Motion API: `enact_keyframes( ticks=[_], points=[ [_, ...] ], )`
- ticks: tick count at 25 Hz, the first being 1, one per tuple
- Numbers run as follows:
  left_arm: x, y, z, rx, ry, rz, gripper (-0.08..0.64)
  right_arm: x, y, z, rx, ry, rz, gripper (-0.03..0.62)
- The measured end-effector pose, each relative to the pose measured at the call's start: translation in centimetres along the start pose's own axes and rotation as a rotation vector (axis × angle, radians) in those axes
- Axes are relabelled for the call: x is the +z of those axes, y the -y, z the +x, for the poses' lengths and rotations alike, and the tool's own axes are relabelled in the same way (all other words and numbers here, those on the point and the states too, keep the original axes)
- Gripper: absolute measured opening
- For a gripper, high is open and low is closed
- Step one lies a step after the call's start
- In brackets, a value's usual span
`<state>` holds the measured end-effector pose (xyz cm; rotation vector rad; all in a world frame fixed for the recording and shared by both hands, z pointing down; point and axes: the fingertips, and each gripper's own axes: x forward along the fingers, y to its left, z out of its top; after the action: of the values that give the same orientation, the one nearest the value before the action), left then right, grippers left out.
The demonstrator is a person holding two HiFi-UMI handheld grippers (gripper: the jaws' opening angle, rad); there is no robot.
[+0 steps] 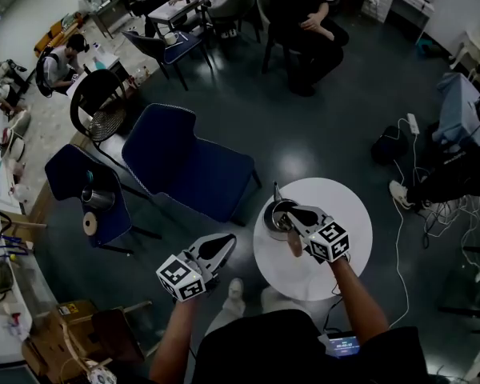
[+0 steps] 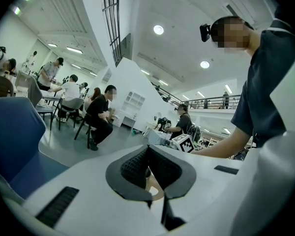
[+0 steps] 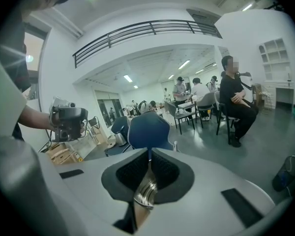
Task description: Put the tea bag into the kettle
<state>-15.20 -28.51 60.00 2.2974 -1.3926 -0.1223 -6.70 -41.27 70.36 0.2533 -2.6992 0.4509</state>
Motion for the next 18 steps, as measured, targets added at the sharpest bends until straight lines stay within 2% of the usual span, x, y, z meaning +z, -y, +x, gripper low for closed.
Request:
enact_keyframes(
  ticks=[9,18],
  points=[
    [1.0,1.2,-0.5,-0.063,0.001,0.026,0.016,2.8,-2.2,-1.9,-0.040,0.048,-0.022,0.021],
    [2.0,3.4,-2.7,-0.127,0.014,0.053,0.015,6.3,-7.1,-4.3,-0.060,0.132,-0.035,0.021]
  ],
)
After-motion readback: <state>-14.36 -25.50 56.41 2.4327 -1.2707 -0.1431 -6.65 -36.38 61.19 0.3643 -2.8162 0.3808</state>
